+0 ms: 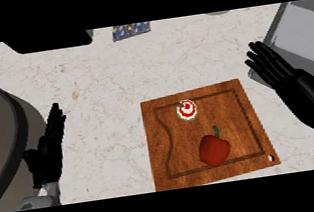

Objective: Pick the cupcake from the cutting board and place it in the cardboard box

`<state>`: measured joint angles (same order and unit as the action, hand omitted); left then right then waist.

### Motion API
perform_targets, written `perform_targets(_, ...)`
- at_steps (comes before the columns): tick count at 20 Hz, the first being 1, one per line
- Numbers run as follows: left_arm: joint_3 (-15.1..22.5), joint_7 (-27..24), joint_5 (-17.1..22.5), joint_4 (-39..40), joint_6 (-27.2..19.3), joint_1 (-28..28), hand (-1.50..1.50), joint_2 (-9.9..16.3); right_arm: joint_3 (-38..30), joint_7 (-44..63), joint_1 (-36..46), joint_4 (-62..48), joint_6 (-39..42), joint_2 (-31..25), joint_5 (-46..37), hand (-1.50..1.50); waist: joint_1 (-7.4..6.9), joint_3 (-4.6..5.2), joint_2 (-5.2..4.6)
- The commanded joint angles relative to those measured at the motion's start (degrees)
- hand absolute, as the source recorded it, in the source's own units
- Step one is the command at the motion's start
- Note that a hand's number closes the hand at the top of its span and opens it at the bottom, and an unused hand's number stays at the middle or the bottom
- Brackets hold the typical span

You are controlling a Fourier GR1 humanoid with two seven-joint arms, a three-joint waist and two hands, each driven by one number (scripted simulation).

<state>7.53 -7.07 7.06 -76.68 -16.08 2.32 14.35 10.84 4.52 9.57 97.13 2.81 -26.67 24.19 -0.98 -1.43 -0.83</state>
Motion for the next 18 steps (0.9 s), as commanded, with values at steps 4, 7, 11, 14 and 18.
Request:
perform_targets(4,1.87,-0.77,-4.34,-5.30,6.25,5.20,0.00,7.76,-7.85,4.91,6.21,8.71,-15.81,-3.08,-9.57,-1.50,3.63,1.69,2.12)
perform_targets(7,3.36,-2.38,-5.16,-6.71,9.41,5.62,0.00,9.95,-6.80,10.04,3.06,6.42,-15.66,-15.61,-22.93,-1.50,6.11,2.37,2.50)
perform_targets(11,2.87,0.26,-1.96,-11.14,15.42,7.30,0.00,12.89,-3.83,17.59,-1.66,17.45,-25.86,-12.33,-32.28,-1.50,3.13,1.60,1.79)
perform_targets(14,3.64,-0.88,-3.33,-10.24,15.75,7.50,0.00,12.35,3.46,19.54,-1.64,20.68,-24.72,-13.25,-42.41,-1.50,1.57,1.59,1.20)
perform_targets(18,3.19,-0.21,-3.62,-7.34,17.04,12.17,0.00,11.86,7.67,28.98,3.18,25.28,-17.27,-17.75,-48.81,-1.50,1.54,1.67,0.93)
